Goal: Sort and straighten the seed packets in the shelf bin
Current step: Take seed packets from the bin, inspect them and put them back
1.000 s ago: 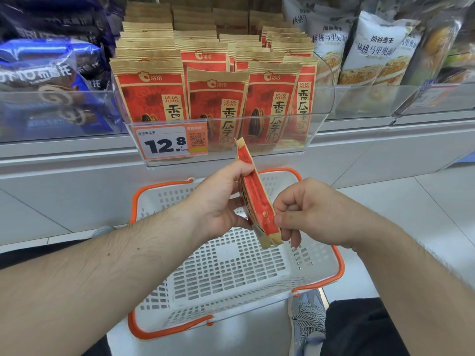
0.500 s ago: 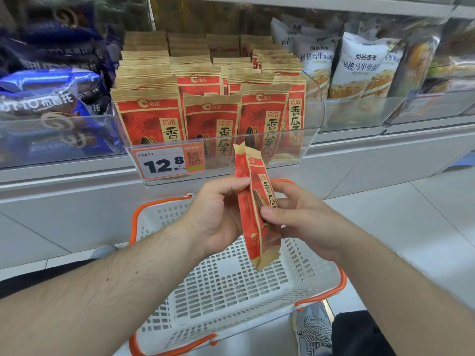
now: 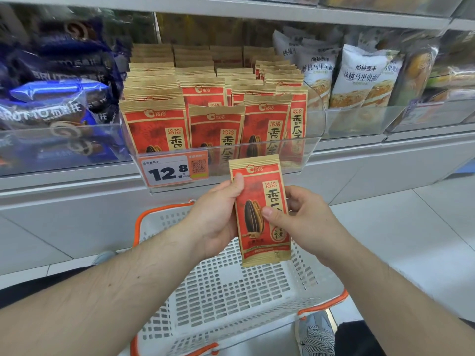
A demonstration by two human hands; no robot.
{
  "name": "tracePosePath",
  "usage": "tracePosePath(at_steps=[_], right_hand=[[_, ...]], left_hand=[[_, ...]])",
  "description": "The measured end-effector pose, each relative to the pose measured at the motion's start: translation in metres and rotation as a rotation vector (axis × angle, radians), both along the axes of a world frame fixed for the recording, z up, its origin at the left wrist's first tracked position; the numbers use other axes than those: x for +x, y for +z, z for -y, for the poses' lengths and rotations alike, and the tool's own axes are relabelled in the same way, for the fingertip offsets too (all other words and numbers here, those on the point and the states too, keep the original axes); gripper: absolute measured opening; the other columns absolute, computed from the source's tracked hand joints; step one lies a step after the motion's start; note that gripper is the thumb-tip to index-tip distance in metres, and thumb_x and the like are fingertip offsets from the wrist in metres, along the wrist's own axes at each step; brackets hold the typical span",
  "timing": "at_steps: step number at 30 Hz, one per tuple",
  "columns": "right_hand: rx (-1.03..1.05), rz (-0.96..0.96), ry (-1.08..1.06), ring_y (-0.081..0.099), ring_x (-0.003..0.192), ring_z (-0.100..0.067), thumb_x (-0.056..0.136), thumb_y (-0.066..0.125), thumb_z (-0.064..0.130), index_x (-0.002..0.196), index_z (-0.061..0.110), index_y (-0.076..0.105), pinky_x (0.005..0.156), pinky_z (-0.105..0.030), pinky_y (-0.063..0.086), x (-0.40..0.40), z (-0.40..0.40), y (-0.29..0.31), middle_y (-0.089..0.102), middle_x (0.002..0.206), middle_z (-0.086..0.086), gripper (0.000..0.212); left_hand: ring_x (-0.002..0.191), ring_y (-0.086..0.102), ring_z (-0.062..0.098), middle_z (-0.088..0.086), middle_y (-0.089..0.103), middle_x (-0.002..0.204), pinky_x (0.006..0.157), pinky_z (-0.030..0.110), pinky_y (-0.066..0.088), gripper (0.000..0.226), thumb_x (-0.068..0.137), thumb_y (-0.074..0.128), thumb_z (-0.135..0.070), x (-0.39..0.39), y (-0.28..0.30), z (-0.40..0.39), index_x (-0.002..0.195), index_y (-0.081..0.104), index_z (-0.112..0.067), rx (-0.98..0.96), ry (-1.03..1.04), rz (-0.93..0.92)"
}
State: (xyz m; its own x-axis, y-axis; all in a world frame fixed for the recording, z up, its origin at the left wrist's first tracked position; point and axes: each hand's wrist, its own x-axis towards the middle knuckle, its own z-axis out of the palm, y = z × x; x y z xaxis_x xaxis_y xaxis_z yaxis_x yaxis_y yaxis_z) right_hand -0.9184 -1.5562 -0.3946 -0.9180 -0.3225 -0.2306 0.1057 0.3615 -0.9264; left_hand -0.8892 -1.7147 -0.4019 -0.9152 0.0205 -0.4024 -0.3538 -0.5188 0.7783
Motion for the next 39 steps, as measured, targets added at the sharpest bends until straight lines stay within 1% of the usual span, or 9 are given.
tracePosePath(at_steps=[3, 7, 11, 17, 20, 25, 28, 33, 39], right_hand=[[0.032, -0.002, -0.002, 0.072, 0.080, -0.009, 0.090, 0.070, 0.018, 0.097, 0.022, 0.071, 0.075, -0.024, 0.058, -0.003, -0.001, 0.002, 0.076, 0.090, 0.001, 0.007], [0.030, -0.018, -0.029, 0.071, 0.082, -0.013, 0.089, 0.072, 0.018, 0.096, 0.024, 0.072, 0.076, -0.031, 0.056, -0.009, -0.001, 0.002, 0.074, 0.090, -0.001, 0.009], [-0.116, 0.029, -0.039, 0.059, 0.051, 0.002, 0.092, 0.067, 0.006, 0.105, 0.012, 0.067, 0.049, -0.014, 0.044, -0.007, 0.004, 0.006, 0.071, 0.073, 0.007, 0.015], [-0.213, -0.011, -0.077, 0.055, 0.049, -0.002, 0.095, 0.062, 0.007, 0.102, 0.013, 0.065, 0.048, -0.017, 0.042, 0.001, 0.019, 0.017, 0.069, 0.072, 0.005, 0.010], [-0.248, -0.006, -0.126, 0.049, 0.049, -0.010, 0.095, 0.061, 0.009, 0.100, 0.010, 0.063, 0.049, -0.022, 0.040, 0.000, 0.023, 0.022, 0.067, 0.075, -0.005, 0.005], [-0.472, 0.109, -0.189, 0.043, 0.045, -0.009, 0.099, 0.053, 0.010, 0.098, 0.012, 0.059, 0.048, -0.021, 0.035, -0.002, 0.031, 0.031, 0.063, 0.068, -0.002, 0.006], [-0.617, 0.136, -0.214, 0.041, 0.043, -0.006, 0.100, 0.049, 0.013, 0.098, 0.013, 0.056, 0.050, -0.021, 0.032, -0.005, 0.036, 0.043, 0.059, 0.060, 0.004, 0.007], [-0.835, 0.112, -0.275, 0.040, 0.043, -0.005, 0.101, 0.047, 0.020, 0.102, 0.014, 0.057, 0.045, -0.016, 0.035, -0.017, 0.047, 0.074, 0.059, 0.061, 0.005, 0.012], [-0.865, -0.042, -0.324, 0.049, 0.047, -0.006, 0.101, 0.051, 0.018, 0.098, 0.014, 0.060, 0.046, -0.018, 0.044, -0.044, 0.073, 0.120, 0.062, 0.067, 0.002, 0.010]], left_hand=[[0.095, 0.075, 0.026, 0.011, 0.076, 0.108, 0.077, 0.042, 0.060, 0.038, 0.102, 0.043, -0.040, 0.000, -0.001, 0.002, 0.118, 0.066, -0.014, -0.089, -0.030, -0.023], [0.096, 0.074, 0.027, 0.011, 0.076, 0.107, 0.078, 0.040, 0.060, 0.037, 0.101, 0.046, -0.038, 0.000, 0.001, 0.004, 0.118, 0.067, -0.012, -0.175, -0.057, -0.067], [0.084, 0.075, 0.021, 0.009, 0.078, 0.098, 0.067, 0.031, 0.061, 0.030, 0.104, 0.046, -0.033, 0.000, 0.005, 0.005, 0.110, 0.067, -0.012, -0.329, -0.087, -0.158], [0.085, 0.075, 0.016, -0.001, 0.078, 0.095, 0.074, 0.033, 0.060, 0.030, 0.107, 0.041, -0.035, -0.002, 0.026, 0.011, 0.110, 0.066, -0.019, -0.480, -0.020, -0.236], [0.088, 0.075, 0.019, -0.001, 0.078, 0.095, 0.079, 0.040, 0.060, 0.028, 0.107, 0.042, -0.034, -0.003, 0.041, 0.015, 0.104, 0.068, -0.025, -0.502, 0.060, -0.260], [0.085, 0.065, 0.005, -0.015, 0.071, 0.092, 0.074, 0.031, 0.053, 0.023, 0.104, 0.047, -0.026, -0.006, 0.062, 0.038, 0.094, 0.067, -0.030, -0.646, 0.372, -0.471], [0.092, 0.059, 0.005, -0.021, 0.062, 0.085, 0.085, 0.039, 0.052, 0.020, 0.093, 0.045, -0.023, -0.007, 0.067, 0.064, 0.088, 0.063, -0.031, -0.989, 0.563, -0.690], [0.109, 0.045, 0.014, -0.016, 0.065, 0.099, 0.080, 0.029, 0.014, 0.028, 0.071, 0.051, -0.013, -0.016, 0.071, 0.087, 0.087, 0.072, -0.024, -1.552, 0.679, -0.663], [0.147, 0.018, 0.032, 0.000, 0.052, 0.147, 0.108, 0.054, 0.010, 0.034, 0.070, 0.062, -0.029, -0.019, 0.066, 0.078, 0.100, 0.077, -0.030, -1.755, 0.527, -0.469]])
